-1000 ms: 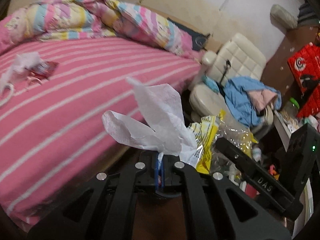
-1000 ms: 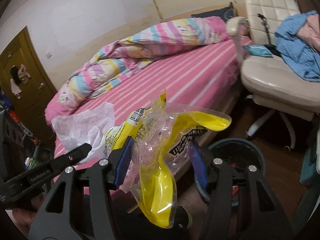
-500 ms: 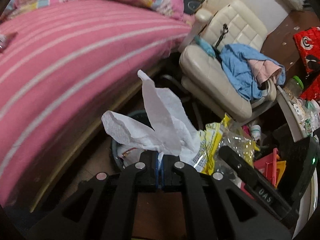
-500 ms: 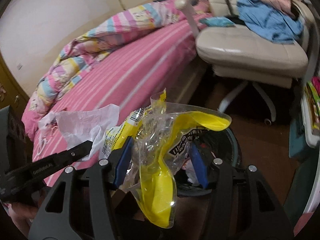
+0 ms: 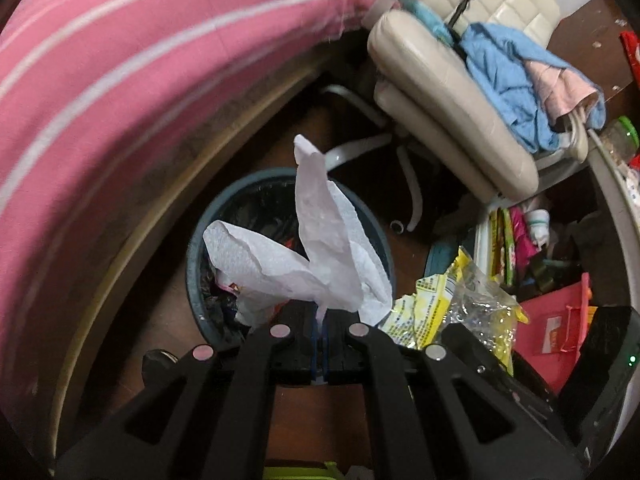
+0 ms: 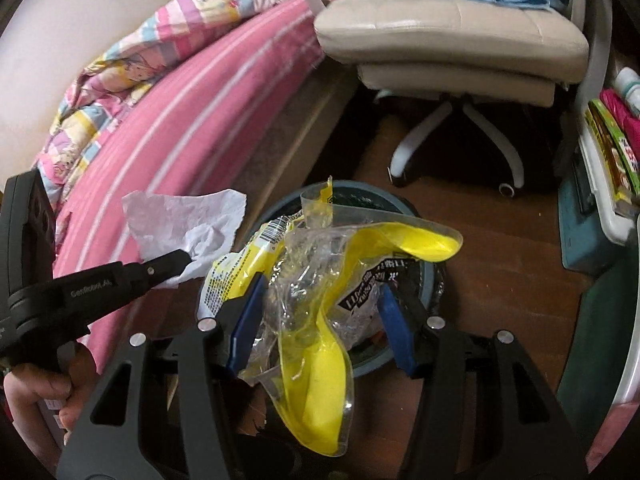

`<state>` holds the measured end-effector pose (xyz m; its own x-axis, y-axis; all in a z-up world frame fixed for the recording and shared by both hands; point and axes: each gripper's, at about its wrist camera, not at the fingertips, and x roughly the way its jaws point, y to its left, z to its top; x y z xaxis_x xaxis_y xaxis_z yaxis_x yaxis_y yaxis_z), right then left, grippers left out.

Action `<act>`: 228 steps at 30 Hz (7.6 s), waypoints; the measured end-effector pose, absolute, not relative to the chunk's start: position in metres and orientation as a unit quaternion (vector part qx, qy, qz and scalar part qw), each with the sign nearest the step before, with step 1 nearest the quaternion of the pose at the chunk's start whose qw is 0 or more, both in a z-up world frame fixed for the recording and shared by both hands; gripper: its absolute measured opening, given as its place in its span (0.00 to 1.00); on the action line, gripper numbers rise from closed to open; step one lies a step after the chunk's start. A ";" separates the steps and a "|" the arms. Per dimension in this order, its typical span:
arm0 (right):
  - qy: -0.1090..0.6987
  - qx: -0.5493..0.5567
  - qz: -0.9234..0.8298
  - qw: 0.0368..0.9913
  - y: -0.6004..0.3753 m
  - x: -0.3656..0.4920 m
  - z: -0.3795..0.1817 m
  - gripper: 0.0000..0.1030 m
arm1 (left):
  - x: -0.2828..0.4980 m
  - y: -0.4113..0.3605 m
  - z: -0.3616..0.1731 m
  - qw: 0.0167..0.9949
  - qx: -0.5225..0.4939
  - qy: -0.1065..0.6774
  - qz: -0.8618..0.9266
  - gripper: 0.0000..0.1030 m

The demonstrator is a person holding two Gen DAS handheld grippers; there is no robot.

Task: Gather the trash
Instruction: 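Lift the tissue and yellow wrapper and carry both over the bin, then open both tools over the bin to drop the tissue and wrapper, then move both tools back over the bed toward the tape roll, then grasp the white tape roll with the left tool while the right tool grasps tissue, then lift the tape roll and tissue and carry both over the bin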

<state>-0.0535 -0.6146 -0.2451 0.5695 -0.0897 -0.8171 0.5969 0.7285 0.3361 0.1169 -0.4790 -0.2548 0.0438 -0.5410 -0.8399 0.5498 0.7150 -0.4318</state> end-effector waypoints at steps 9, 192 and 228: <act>0.451 0.305 -0.209 0.813 -0.623 -0.033 -0.281 0.54 | 0.127 -0.501 -0.301 0.692 0.028 0.624 -0.361 0.02; 0.212 0.111 0.159 0.958 -0.280 0.112 0.019 0.01 | 0.126 -0.060 -0.037 0.909 -0.192 0.346 -0.133 0.14; 0.263 0.213 -0.040 0.940 -0.523 -0.021 -0.074 0.02 | 0.092 -0.327 -0.123 0.837 -0.078 0.453 -0.295 0.14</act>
<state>-0.0210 -0.5228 -0.0741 0.8586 0.0366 -0.5113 0.1874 0.9060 0.3795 0.0917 -0.3271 -0.1233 0.4142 -0.5658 -0.7130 0.4234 0.8132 -0.3993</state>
